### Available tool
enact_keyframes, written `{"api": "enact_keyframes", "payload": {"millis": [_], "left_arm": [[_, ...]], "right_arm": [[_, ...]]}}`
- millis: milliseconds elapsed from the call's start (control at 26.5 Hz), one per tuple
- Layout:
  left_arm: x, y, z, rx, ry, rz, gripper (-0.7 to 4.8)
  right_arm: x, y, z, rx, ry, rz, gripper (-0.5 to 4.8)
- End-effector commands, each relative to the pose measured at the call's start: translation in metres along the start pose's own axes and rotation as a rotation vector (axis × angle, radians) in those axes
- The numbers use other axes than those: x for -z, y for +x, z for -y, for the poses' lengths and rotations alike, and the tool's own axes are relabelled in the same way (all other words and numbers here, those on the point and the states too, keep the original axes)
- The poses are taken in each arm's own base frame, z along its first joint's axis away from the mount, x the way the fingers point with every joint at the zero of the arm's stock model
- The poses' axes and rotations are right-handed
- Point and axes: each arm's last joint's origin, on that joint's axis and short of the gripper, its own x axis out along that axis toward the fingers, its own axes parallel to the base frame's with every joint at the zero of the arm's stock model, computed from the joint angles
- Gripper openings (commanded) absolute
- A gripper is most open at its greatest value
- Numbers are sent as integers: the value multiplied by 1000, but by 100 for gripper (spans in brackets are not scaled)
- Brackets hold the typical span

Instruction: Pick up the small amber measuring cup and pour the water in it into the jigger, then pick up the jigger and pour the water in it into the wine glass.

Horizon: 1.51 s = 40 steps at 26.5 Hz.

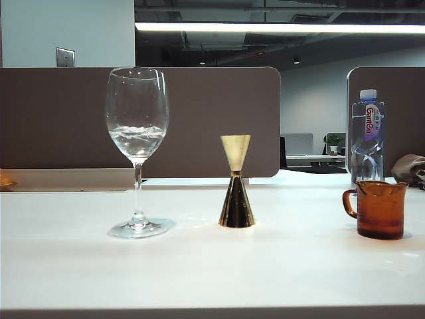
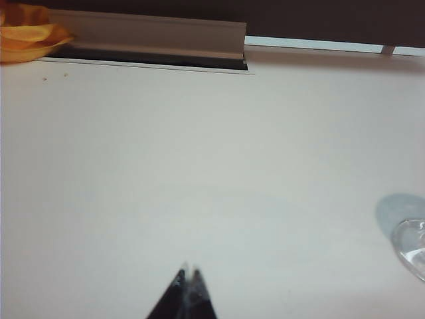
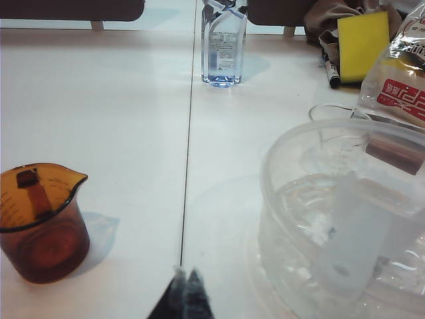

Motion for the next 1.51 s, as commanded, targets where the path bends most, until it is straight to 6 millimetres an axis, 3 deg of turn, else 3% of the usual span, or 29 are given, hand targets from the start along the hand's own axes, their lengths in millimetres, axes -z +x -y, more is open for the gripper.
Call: {"api": "enact_keyframes", "payload": {"millis": [38, 1133, 1285, 1360, 1398, 1511], "left_arm": [[1, 0, 0, 0, 4, -8, -2], [1, 0, 0, -3, 5, -8, -2], [-44, -9, 5, 100, -40, 240, -2], [-79, -19, 8, 124, -46, 317, -2], [-112, -28, 10, 148, -64, 340, -2], [-168, -45, 16, 255, -56, 301, -2]], "right_arm": [[2, 1, 0, 0, 4, -6, -5], [2, 1, 0, 0, 4, -6, -5], [2, 1, 0, 0, 4, -6, -5], [2, 1, 0, 0, 4, -5, -5], [2, 1, 0, 0, 4, -5, -5], [2, 1, 0, 0, 4, -5, -5]]}}
